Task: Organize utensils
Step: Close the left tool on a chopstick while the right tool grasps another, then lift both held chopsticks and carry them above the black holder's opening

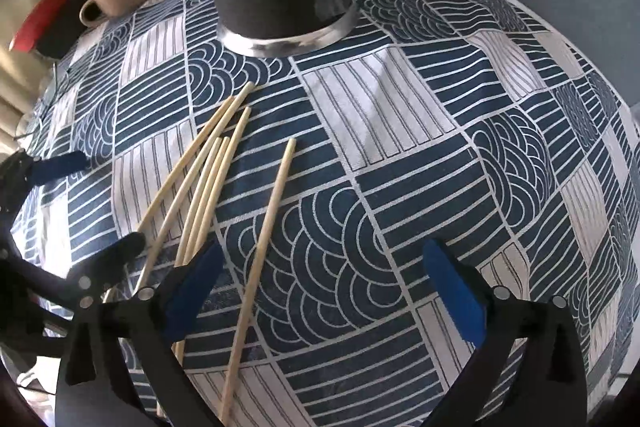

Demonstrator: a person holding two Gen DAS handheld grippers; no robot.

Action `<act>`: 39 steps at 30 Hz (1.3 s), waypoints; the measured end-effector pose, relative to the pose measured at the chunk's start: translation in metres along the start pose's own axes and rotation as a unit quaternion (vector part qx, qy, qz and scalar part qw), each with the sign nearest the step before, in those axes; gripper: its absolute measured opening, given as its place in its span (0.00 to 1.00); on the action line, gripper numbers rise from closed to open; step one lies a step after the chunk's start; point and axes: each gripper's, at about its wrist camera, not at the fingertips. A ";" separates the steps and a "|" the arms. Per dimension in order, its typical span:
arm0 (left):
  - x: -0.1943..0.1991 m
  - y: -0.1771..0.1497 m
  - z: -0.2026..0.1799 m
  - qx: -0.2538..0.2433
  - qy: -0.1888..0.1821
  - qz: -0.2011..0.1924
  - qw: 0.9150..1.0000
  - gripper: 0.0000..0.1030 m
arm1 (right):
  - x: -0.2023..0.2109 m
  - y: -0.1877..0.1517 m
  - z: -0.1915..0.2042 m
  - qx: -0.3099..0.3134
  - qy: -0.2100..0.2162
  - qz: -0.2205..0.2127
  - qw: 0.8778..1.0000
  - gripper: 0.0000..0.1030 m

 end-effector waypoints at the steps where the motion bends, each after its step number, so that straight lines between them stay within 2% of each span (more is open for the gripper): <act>1: 0.001 0.000 0.000 -0.001 -0.001 0.000 1.000 0.93 | 0.000 -0.001 0.000 0.006 0.000 -0.001 1.000 0.94; 5: 0.005 -0.002 0.001 -0.011 -0.007 0.001 1.000 0.82 | 0.003 -0.007 -0.004 0.030 0.006 -0.005 1.000 0.91; 6: 0.007 -0.001 0.004 -0.011 -0.007 0.003 1.000 0.75 | 0.004 -0.008 -0.006 0.033 0.007 -0.007 0.999 0.88; 7: 0.008 -0.001 0.006 -0.011 -0.007 0.003 1.000 0.71 | 0.008 -0.009 -0.010 0.036 0.008 -0.010 0.999 0.80; 8: 0.010 -0.001 0.010 -0.010 -0.007 0.005 1.000 0.64 | 0.012 -0.012 -0.015 0.036 0.008 -0.013 0.999 0.64; 9: 0.011 -0.002 0.014 -0.008 -0.007 0.005 1.000 0.55 | 0.017 -0.015 -0.022 0.034 0.007 -0.016 0.999 0.53; 10: 0.012 -0.001 0.017 -0.006 -0.006 0.004 1.000 0.50 | 0.021 -0.016 -0.029 0.032 0.005 -0.017 0.999 0.26; 11: 0.013 -0.001 0.023 0.000 -0.004 0.004 1.000 0.37 | 0.024 -0.014 -0.033 0.029 0.003 -0.015 0.999 0.08; 12: 0.014 -0.001 0.027 0.005 -0.003 0.005 1.000 0.15 | 0.025 -0.016 -0.042 0.025 0.000 -0.013 1.000 0.07; 14: 0.015 -0.001 0.034 0.011 -0.008 0.012 1.000 0.05 | 0.026 -0.017 -0.055 0.011 0.014 -0.012 1.000 0.04; 19: 0.013 0.003 0.038 0.020 -0.019 0.023 0.999 0.05 | 0.024 -0.013 -0.063 -0.021 0.046 -0.003 0.999 0.04; 21: 0.012 0.003 0.039 0.026 -0.024 0.025 0.999 0.05 | 0.022 -0.010 -0.074 -0.046 0.074 0.000 0.996 0.04; 26: 0.012 0.004 0.049 0.049 -0.051 0.043 0.997 0.04 | 0.018 -0.013 -0.097 -0.116 0.141 0.008 0.983 0.04; 33: 0.031 0.015 0.068 0.056 -0.047 0.037 0.997 0.04 | 0.033 -0.017 -0.104 -0.149 0.147 -0.008 0.978 0.04; 39: 0.061 0.053 0.089 0.070 -0.041 -0.004 0.997 0.04 | 0.072 0.007 -0.110 -0.161 0.157 -0.059 0.973 0.04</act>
Point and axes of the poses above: each gripper's, at about its wrist camera, not at the fingertips, and x roughly against the way its jaws point, z to its left, y to its top, and after that the axes turned 2 degrees about x, right-handed
